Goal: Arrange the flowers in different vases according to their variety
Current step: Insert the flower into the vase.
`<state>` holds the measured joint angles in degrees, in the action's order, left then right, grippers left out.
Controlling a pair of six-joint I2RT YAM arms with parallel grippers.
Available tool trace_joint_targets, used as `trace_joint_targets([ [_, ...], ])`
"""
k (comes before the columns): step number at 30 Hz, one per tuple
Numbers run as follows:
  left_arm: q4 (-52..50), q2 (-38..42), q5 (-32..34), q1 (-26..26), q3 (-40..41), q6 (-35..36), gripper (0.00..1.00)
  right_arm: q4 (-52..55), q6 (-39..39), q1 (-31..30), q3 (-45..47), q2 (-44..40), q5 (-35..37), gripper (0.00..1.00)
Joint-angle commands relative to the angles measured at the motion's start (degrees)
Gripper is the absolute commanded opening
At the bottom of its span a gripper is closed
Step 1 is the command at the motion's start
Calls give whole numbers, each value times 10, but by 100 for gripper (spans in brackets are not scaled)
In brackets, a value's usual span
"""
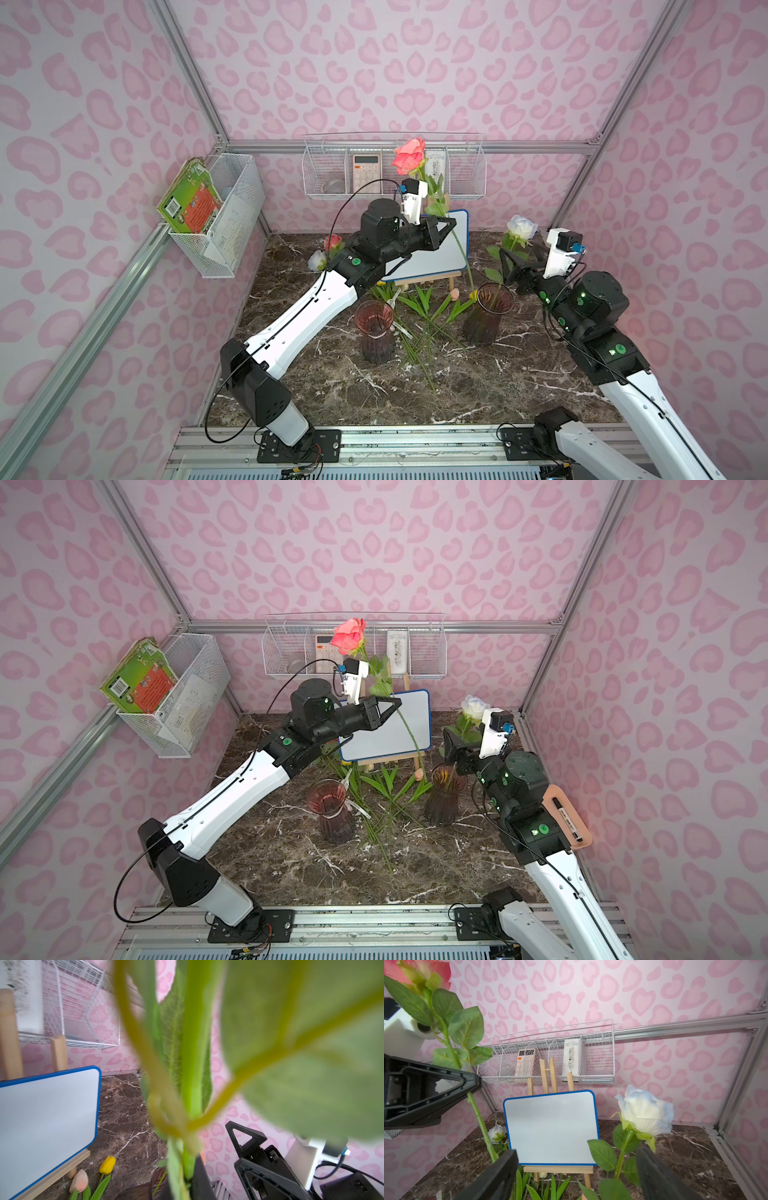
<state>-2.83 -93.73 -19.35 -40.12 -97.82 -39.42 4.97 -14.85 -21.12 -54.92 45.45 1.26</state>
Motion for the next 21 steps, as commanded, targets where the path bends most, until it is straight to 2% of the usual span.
trace_joint_targets([
  [1,18,-20,11,-13,-17,33,0,1,-12,13,8,-9,1,91],
  [7,28,-61,16,-37,-33,53,0,3,-14,28,30,-24,-20,92],
  [14,28,-72,14,-44,-59,60,0,9,-16,44,36,-35,-39,92],
  [21,28,-93,19,-62,-53,96,0,16,-16,48,40,-42,-50,92],
])
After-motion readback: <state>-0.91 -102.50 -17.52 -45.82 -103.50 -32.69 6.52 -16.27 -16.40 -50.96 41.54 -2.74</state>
